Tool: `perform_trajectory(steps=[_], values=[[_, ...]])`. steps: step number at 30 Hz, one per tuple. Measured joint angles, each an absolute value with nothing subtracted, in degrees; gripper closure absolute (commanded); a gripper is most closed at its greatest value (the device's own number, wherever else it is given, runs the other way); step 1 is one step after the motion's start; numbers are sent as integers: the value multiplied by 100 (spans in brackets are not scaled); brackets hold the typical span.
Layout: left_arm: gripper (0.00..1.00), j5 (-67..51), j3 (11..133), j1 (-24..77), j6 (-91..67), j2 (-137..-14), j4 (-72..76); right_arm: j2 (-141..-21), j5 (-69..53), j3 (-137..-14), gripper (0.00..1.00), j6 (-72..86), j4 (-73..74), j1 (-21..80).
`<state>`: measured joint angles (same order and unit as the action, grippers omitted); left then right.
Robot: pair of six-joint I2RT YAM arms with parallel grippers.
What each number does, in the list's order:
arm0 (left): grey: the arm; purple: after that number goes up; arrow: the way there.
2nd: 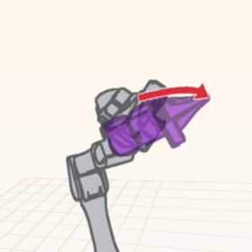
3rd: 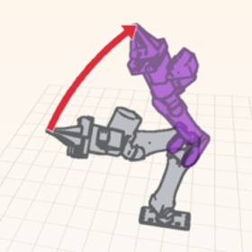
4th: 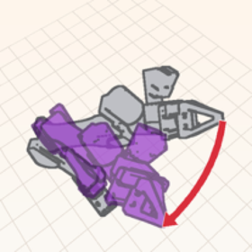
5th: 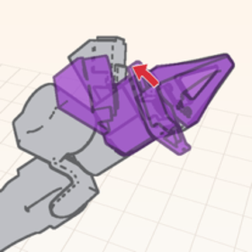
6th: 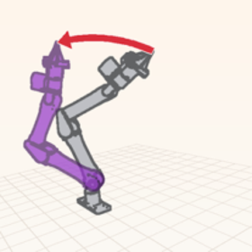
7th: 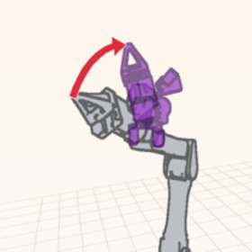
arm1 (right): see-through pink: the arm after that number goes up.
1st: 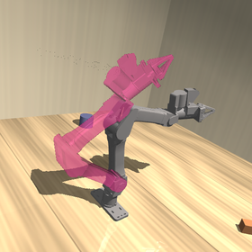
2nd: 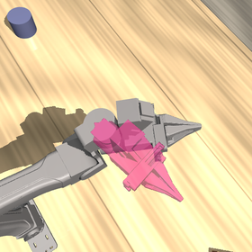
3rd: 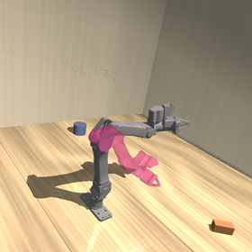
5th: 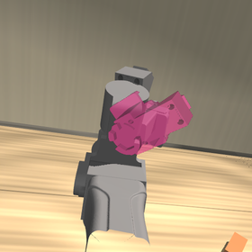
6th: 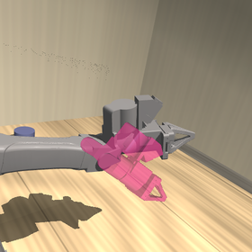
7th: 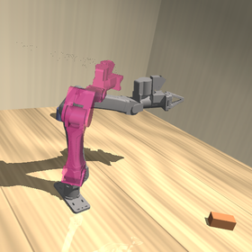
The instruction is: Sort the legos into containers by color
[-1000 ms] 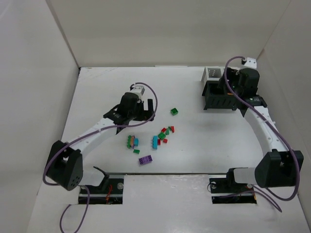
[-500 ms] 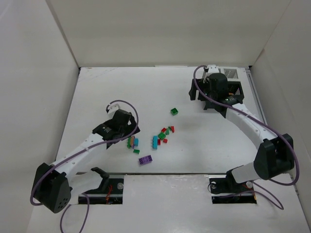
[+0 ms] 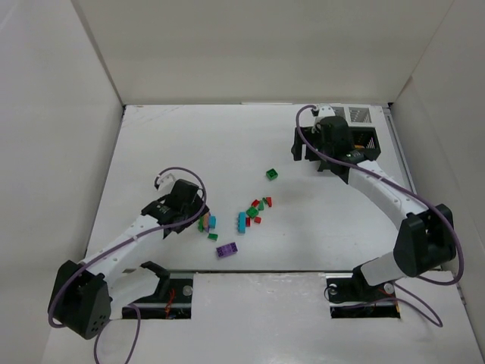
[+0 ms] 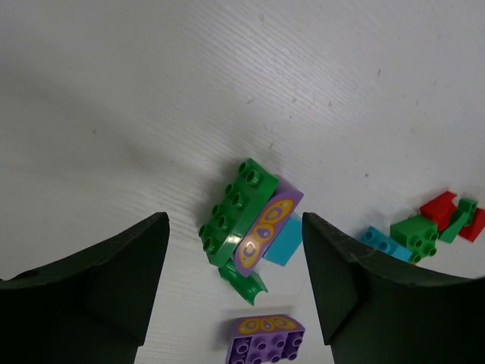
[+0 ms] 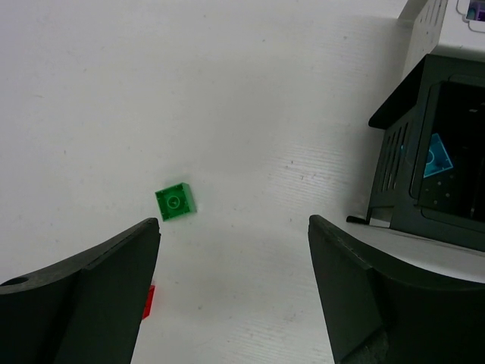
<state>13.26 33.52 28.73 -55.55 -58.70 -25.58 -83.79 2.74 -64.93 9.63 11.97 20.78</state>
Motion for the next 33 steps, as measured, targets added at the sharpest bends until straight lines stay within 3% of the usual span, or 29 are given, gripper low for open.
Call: perform_trajectory(steps=[15, 33], values=[[43, 1822, 3522, 2799, -5437, -6654, -2182, -8508, 276, -6606, 17, 919, 1369, 2110], [63, 1765, 3680, 2799, -4980, -7535, -1780, -8512, 325, -6608, 17, 880, 1461, 2108]])
